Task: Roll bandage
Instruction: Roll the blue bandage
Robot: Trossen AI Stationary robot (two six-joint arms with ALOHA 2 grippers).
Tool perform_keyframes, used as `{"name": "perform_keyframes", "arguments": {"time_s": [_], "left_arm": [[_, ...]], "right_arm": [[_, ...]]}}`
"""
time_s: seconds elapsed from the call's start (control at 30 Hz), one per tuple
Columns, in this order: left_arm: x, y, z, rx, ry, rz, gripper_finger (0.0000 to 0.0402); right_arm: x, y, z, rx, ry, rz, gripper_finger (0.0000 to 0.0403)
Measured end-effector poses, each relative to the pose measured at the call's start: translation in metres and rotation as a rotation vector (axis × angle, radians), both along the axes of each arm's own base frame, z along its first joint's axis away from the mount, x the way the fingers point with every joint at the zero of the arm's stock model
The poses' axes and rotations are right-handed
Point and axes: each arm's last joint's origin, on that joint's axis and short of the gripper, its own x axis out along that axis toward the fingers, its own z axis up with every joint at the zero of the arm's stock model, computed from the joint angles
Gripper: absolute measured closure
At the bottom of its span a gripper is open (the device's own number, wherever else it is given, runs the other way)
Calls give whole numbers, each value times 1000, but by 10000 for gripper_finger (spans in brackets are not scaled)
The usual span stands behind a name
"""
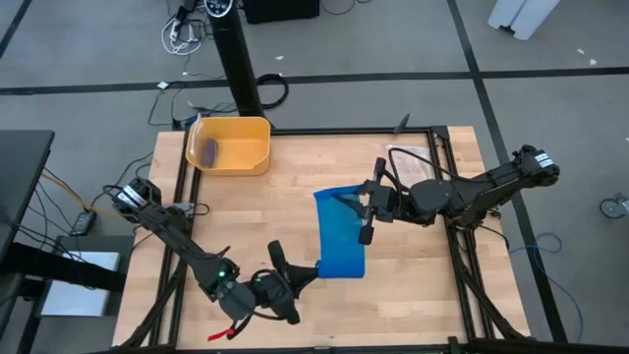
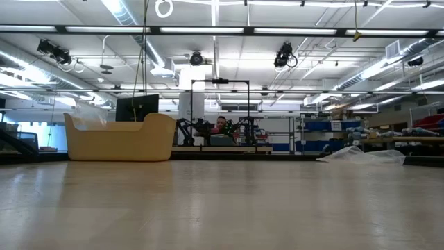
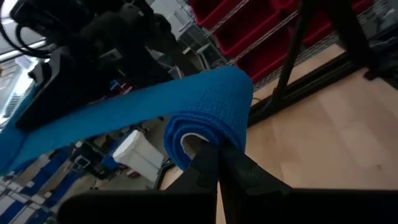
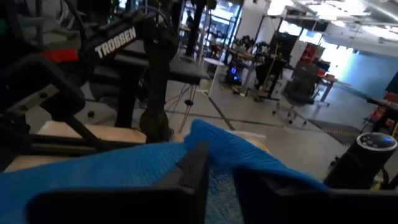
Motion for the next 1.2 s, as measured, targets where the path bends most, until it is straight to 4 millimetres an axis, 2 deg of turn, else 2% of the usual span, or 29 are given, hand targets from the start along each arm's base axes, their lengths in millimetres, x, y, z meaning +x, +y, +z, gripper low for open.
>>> {"name": "perform_keyframes", "arguments": {"time_s": [0.2,0.33,0.5,0.7,0.87,1.1,1.2], "left_arm": [[1,-1,4,-31,-14,-20,399],[1,-1,4,-52,-20,-23,399],[1,-1,8,-89,-60,-23,399],[-5,5,24,-277,-161,-3,399],[-11,19,42,-477,-263,36,399],[-11,34,55,-564,-327,54,399],[-9,38,56,-570,-342,54,399]], "right_arm": [[0,0,-4,30,31,-4,254],[-1,1,-6,27,45,-1,226],[-8,-2,-8,25,99,-3,219],[-42,-9,-8,65,230,26,238],[-66,-9,-41,159,244,198,254],[-85,1,-96,267,-8,406,254],[-86,5,-109,295,-104,441,241]]}}
